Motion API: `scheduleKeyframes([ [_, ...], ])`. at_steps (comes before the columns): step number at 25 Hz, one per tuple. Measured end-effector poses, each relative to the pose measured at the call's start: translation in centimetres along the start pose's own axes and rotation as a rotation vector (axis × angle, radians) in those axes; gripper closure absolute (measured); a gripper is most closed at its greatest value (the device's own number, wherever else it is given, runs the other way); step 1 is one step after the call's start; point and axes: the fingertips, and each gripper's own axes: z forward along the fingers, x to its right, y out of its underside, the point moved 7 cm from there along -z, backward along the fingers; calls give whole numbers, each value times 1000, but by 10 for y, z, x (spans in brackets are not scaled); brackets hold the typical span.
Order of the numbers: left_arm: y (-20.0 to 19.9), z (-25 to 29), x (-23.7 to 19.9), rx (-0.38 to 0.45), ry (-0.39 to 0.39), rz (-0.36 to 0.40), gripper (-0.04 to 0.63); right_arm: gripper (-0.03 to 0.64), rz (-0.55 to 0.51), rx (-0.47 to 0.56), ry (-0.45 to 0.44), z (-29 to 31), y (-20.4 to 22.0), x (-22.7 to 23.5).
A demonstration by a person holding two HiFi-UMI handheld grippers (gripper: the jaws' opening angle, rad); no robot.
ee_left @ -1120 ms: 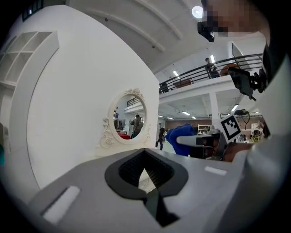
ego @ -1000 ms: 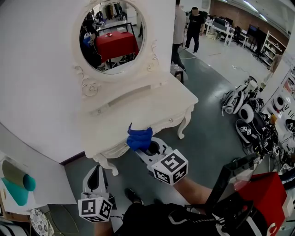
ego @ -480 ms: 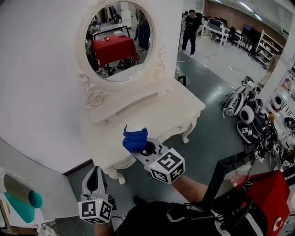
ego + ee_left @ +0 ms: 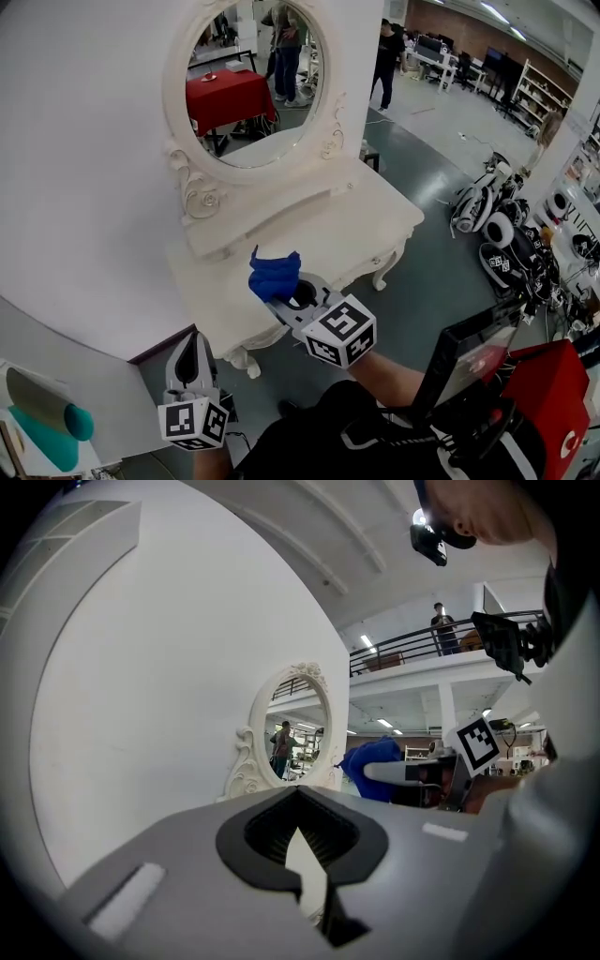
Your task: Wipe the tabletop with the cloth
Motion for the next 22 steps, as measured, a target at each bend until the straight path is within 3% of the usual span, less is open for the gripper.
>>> scheduleKeyframes([
  [9, 0, 34, -16, -9, -64, -18, 586, 503, 6, -6, -45, 33, -4, 31],
  [22, -15, 120, 2, 7, -194, -5, 586, 503, 1, 12, -186, 75, -25, 126],
])
